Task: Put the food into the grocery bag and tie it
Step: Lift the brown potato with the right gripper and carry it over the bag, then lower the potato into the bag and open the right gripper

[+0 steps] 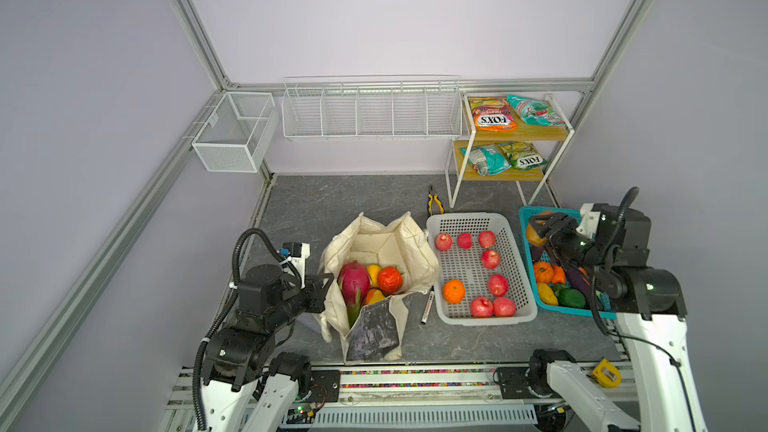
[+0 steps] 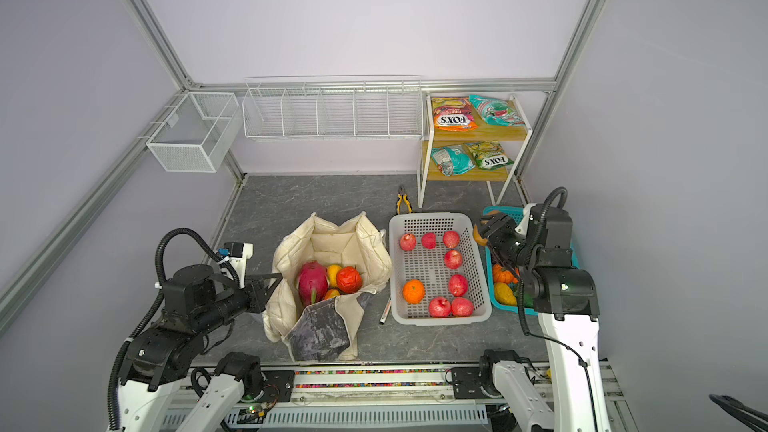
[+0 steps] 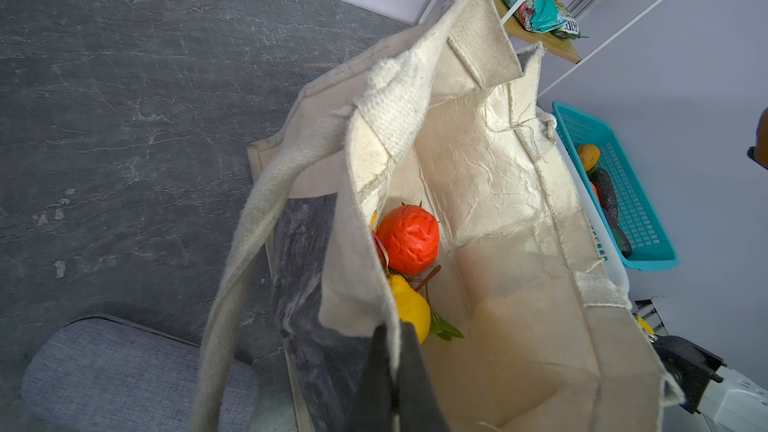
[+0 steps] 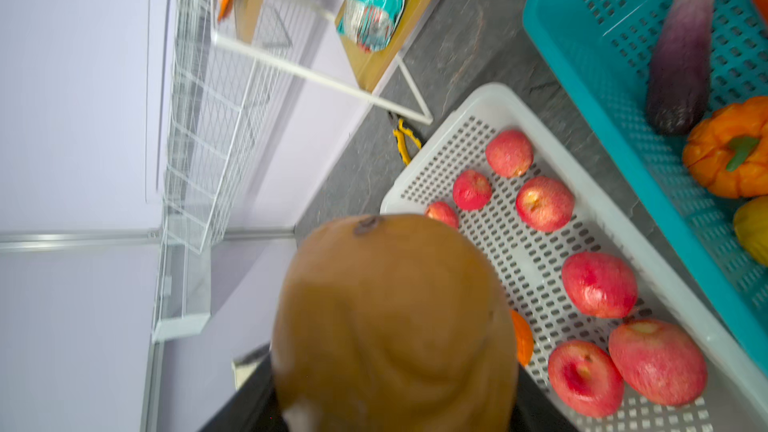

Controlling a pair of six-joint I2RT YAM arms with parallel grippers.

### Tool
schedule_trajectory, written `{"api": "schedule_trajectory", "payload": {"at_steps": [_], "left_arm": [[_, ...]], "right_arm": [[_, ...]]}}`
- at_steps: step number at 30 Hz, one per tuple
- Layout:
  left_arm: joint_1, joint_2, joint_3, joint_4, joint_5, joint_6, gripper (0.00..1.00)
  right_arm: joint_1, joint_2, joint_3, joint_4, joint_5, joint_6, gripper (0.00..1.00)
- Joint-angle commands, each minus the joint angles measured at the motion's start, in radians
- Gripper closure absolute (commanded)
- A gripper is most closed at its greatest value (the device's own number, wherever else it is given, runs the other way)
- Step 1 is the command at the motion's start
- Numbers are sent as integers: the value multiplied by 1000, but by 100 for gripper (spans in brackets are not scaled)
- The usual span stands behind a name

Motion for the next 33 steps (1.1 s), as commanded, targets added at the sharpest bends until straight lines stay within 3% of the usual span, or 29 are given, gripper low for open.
{"api": "schedule_trajectory", "payload": {"at_steps": [1, 4, 7, 11, 15, 24, 33], "left_arm": [[-6, -13, -6, 5, 33, 16, 100], [-5, -23, -7, 7, 31, 16, 100], [-6, -30, -8, 8, 26, 14, 100], [-6, -30, -7, 6, 16, 11, 100], [-6, -22, -7, 5, 7, 10, 100], [-6, -20, -6, 3, -6, 7, 100], [-6, -16, -6, 2, -17, 2, 100]], "right_arm": [[141, -6, -28, -35, 109, -23, 49], [315, 12, -50, 10, 169, -7, 49], [529, 73, -3, 21, 303, -13, 49], [783, 228, 132, 11, 438, -57, 49], [961, 408, 282, 3, 483, -126, 49], [1115, 765, 549, -2, 405, -269, 48], [1140, 916, 590, 34, 341, -334, 48]]}}
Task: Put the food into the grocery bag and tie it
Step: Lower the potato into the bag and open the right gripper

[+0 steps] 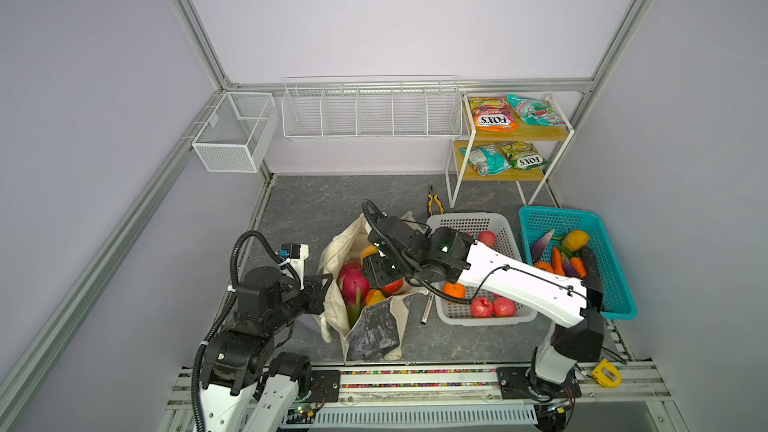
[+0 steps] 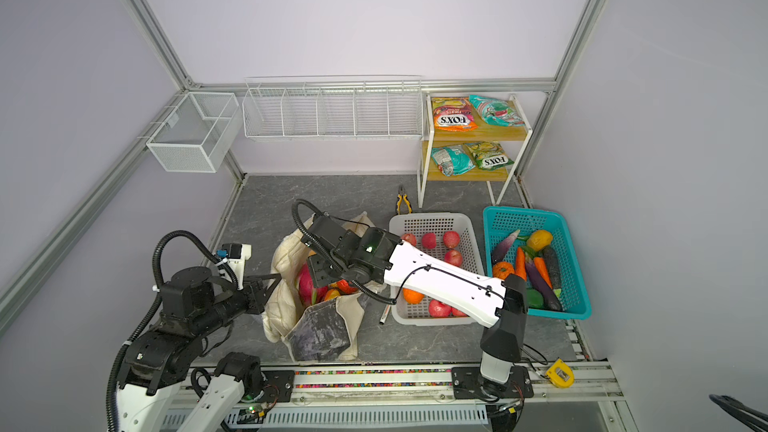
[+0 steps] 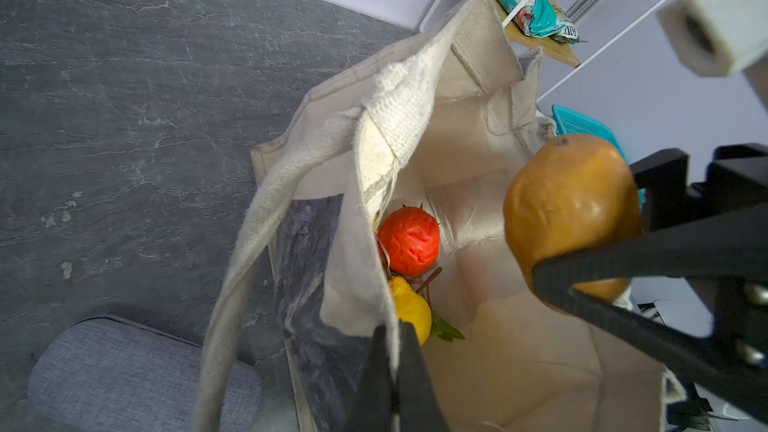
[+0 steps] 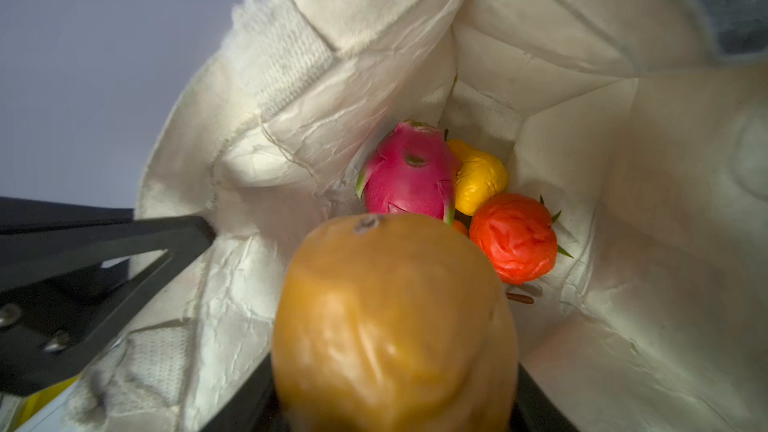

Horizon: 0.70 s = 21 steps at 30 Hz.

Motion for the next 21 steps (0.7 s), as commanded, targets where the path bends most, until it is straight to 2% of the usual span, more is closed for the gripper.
{"api": "schedule_trajectory", "payload": {"at_steps": [1, 16, 21], "left_arm": [[-6, 1, -3, 2, -5, 2, 100], [-6, 0, -3, 1, -10, 0, 100], [-6, 0, -3, 0, -13, -1, 100]], "right_arm": [[3, 28, 13, 18, -31, -49, 48], [-5, 141, -5, 15, -47, -72, 44], [-5, 175, -12, 3, -40, -73, 38]]}}
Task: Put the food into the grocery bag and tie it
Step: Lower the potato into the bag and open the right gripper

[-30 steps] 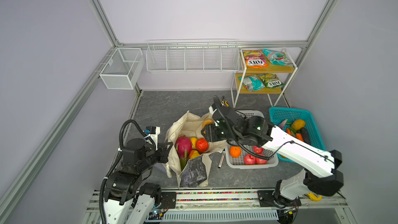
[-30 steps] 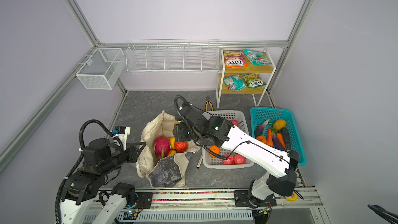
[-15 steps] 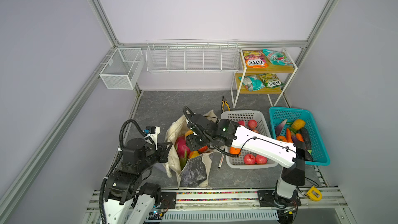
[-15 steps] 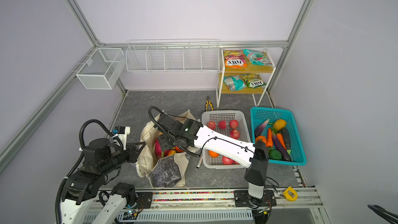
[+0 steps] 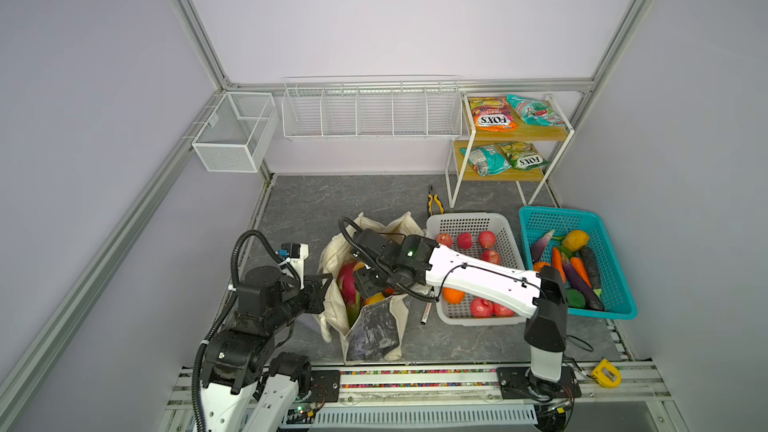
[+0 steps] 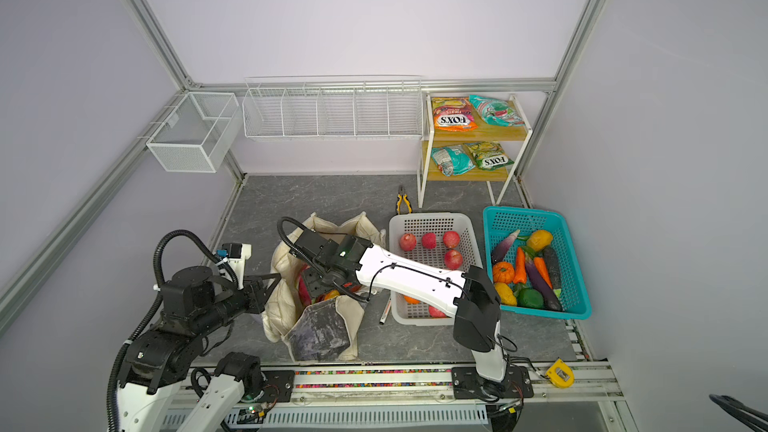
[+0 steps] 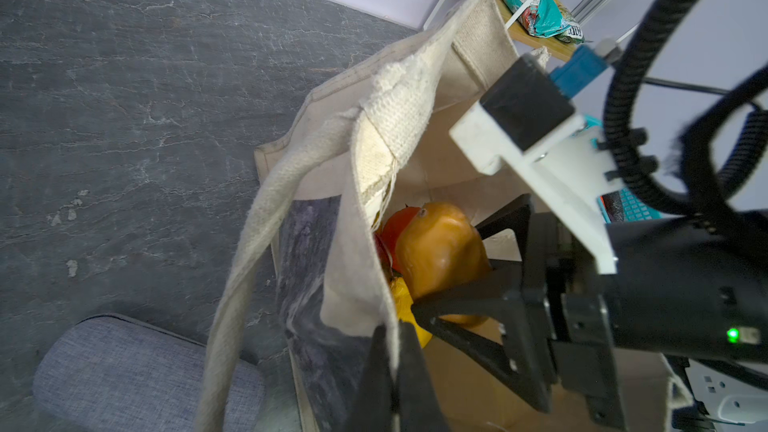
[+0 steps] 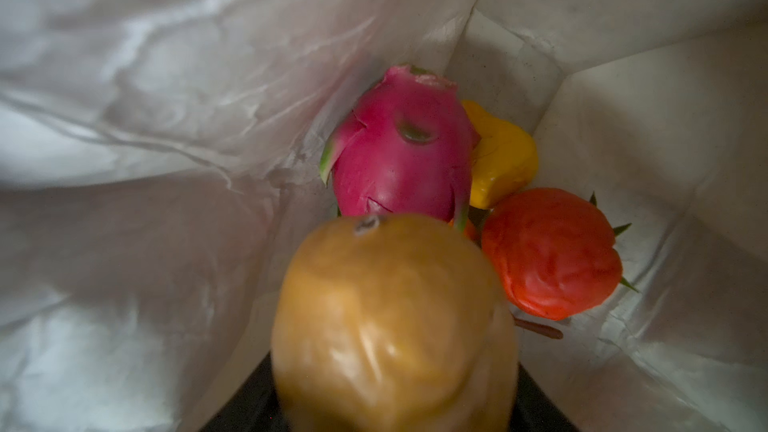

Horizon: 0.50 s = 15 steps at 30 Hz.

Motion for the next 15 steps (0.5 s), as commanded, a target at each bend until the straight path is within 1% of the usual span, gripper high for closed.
{"api": "schedule_trajectory", "payload": {"at_steps": [1, 3, 5, 9, 11, 15], "left_arm": [[-6, -4, -3, 1, -6, 0, 100], [-6, -5, -3, 2, -5, 0, 100], [-5, 0, -3, 1, -3, 0, 100], [-6, 3, -3, 1, 0, 0, 100], [-6, 3, -3, 0, -3, 0, 100], [-6, -1, -3, 1, -6, -1, 100]], "right_arm": [[-4, 17, -11, -10, 5, -17, 35], [-5, 35, -10, -21, 5, -22, 29], [-6, 56, 1, -44, 24, -24, 21], [-9, 83, 4, -59, 31, -31, 9], [-9, 92, 7, -64, 31, -33, 1], [-7, 90, 12, -66, 26, -36, 10]]}}
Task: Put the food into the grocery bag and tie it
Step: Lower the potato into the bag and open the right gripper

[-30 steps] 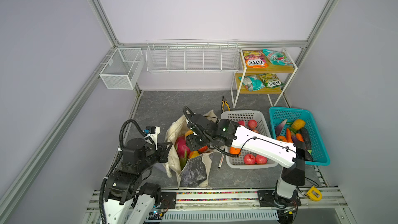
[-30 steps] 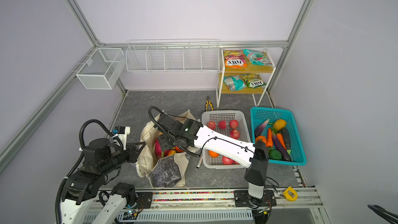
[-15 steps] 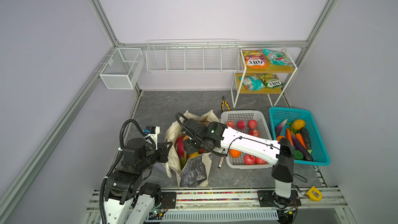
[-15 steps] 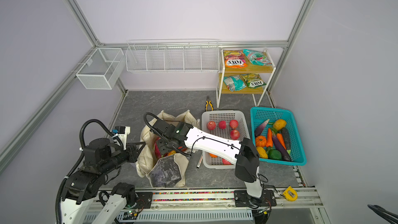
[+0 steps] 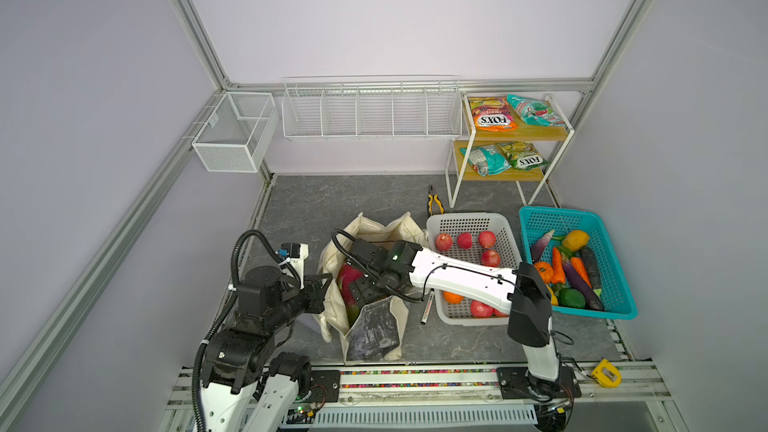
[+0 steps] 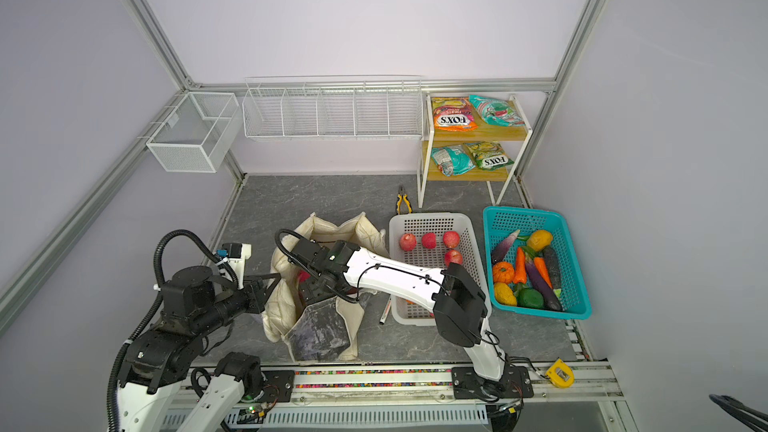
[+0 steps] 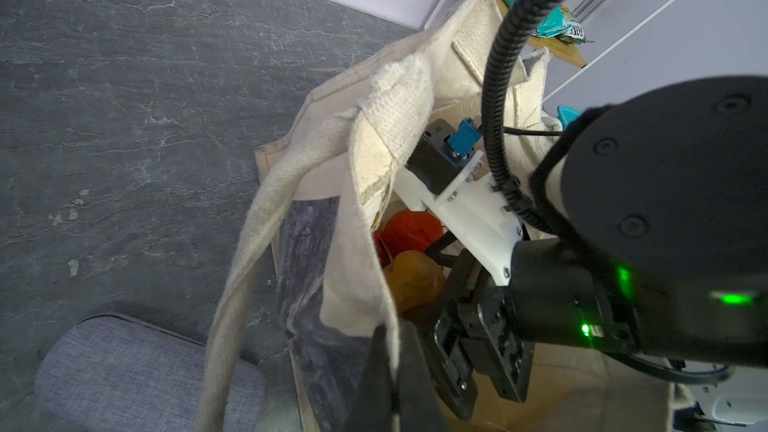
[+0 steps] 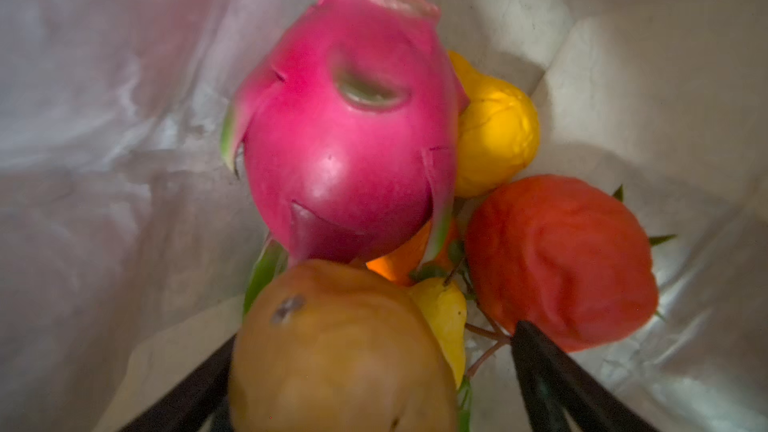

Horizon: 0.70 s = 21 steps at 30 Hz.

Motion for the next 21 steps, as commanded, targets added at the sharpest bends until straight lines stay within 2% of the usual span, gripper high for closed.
{"api": "schedule_trajectory", "payload": {"at_steps": [1, 11, 21], "left_arm": [[-6, -3, -2, 0, -5, -1, 100], [-6, -1, -3, 1, -5, 0, 100], [-6, -9, -3, 2, 0, 2, 100]], "right_arm": [[-3, -6, 15, -22, 4, -12, 11], [4, -80, 61, -44, 5, -48, 12], [9, -222, 181, -145, 101, -77, 12]]}}
